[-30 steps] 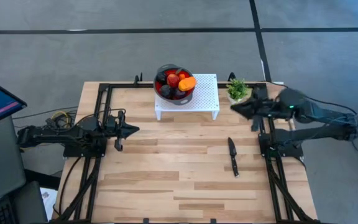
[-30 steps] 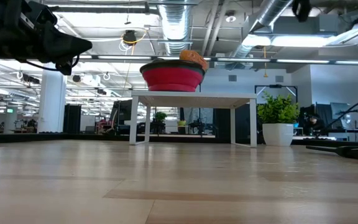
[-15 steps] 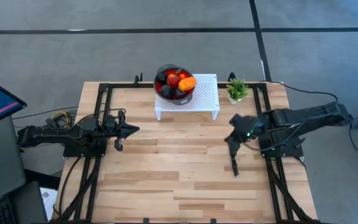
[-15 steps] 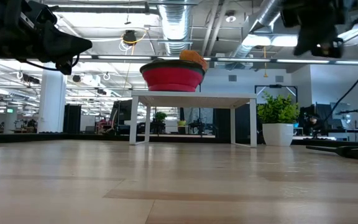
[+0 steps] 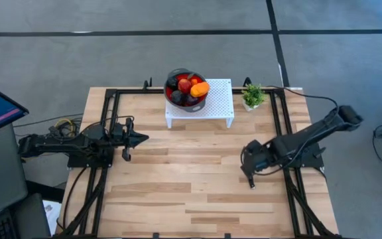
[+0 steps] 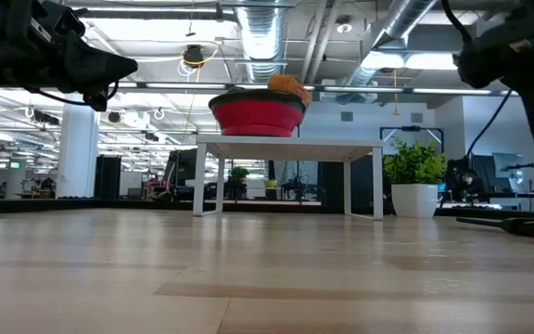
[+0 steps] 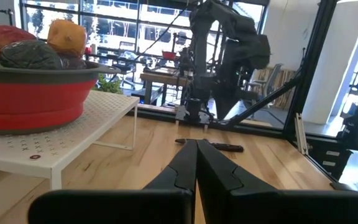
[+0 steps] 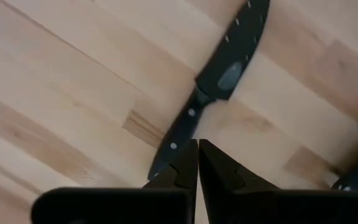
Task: Pick & Place Fruit
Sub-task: Put the knife on the right side of the shelf
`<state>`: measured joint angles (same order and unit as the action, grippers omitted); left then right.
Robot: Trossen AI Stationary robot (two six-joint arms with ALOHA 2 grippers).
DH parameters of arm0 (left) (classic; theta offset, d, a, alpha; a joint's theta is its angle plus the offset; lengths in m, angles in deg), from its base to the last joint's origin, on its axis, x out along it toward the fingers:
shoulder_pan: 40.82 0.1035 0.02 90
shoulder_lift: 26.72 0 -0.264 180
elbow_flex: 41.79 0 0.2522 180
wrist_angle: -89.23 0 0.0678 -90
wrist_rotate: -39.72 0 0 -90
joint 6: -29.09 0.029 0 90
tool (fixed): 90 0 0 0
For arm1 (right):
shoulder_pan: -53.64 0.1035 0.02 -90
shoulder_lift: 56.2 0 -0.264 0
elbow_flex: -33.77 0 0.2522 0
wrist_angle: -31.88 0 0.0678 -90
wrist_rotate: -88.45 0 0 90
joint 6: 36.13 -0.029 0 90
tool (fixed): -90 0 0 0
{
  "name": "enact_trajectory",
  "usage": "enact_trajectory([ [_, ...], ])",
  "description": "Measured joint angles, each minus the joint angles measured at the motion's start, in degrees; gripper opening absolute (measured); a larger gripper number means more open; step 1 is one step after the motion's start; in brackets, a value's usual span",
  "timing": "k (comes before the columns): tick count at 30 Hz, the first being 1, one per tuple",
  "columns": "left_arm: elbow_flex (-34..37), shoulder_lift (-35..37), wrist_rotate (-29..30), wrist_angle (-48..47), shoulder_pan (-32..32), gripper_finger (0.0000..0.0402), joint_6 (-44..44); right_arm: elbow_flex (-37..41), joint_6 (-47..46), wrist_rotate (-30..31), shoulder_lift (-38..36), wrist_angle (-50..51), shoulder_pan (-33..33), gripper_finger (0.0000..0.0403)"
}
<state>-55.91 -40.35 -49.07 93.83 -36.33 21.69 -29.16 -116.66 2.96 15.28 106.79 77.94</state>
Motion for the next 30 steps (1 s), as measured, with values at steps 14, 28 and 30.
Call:
enact_trajectory([
  [14,0.0,0.0,0.0,0.2,0.0,0.0002,0.0,0.0,-8.0,0.0,8.8,-4.1,6.7,0.0174],
  [28,0.0,0.0,0.0,0.3,0.0,0.0002,0.0,0.3,-6.0,-0.1,18.8,-10.4,4.1,0.0235],
  [30,0.0,0.0,0.0,0.5,0.0,0.0002,0.0,1.3,-6.1,-0.2,19.3,-12.4,4.1,0.0226],
])
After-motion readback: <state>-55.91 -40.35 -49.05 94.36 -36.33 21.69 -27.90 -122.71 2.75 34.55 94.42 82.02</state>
